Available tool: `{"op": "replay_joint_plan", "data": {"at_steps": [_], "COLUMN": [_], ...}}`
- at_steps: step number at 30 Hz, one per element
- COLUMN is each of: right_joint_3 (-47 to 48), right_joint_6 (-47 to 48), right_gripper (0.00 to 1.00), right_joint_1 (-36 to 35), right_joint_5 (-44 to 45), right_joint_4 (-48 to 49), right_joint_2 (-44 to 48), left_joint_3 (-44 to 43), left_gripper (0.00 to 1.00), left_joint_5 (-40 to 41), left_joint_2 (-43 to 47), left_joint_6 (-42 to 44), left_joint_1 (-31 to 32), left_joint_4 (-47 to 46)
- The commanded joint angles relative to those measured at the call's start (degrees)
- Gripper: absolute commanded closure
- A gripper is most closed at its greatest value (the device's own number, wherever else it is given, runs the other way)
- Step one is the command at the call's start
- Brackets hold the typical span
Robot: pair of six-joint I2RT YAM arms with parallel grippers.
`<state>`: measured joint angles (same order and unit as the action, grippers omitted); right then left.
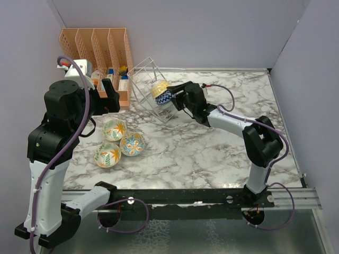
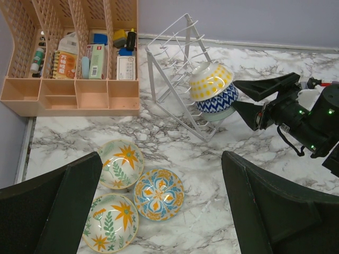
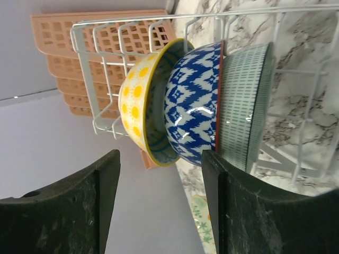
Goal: Load the bowls into the dish rack
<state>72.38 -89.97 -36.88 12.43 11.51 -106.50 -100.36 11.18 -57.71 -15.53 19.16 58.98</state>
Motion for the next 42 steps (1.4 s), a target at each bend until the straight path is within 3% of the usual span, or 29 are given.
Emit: {"op": "replay_joint_plan", "data": {"at_steps": [1, 10, 15, 22, 29, 35, 42], "right_joint_3": [2.6, 2.6, 8.3, 18.6, 25.3, 28.9, 39.3], "right_joint_6": [6.4, 17.6, 30.6, 49.2, 65.7, 73.7, 83.6], "right_gripper": [0.37, 0.37, 0.37, 0.37, 0.33, 0.32, 0.32], "right_joint_1": [0.6, 0.6, -0.1, -10.9, -24.1, -26.4, -28.7], "right_joint_5": [0.0, -2.6, -9.5, -15.2, -23.7, -34.1, -28.2], "right_joint_4": [-8.4, -13.1, -18.3, -31.8, -36.8, -37.8, -46.7], "right_joint_2": [4.2, 9.7, 9.6, 6.7, 0.3, -7.5, -18.6], "left_joint_3": [0.2, -0.5, -1.0, -2.5, -4.3, -4.7, -4.9], "left_gripper": [0.01, 0.01, 0.01, 0.01, 0.01, 0.01, 0.01], "left_joint_5": [0.0, 0.0, 0.9, 2.7, 6.1, 7.3, 7.4], "left_joint_2": [0.6, 0.7, 0.9, 1.3, 2.1, 2.4, 2.2], "left_joint_6": [0.3, 0.5, 0.8, 0.9, 1.3, 1.1, 1.3], "left_joint_1": [0.2, 0.3, 0.3, 0.3, 0.4, 0.3, 0.3], "left_joint_4": [-0.1, 0.1, 0.4, 0.6, 1.1, 0.9, 0.9]}}
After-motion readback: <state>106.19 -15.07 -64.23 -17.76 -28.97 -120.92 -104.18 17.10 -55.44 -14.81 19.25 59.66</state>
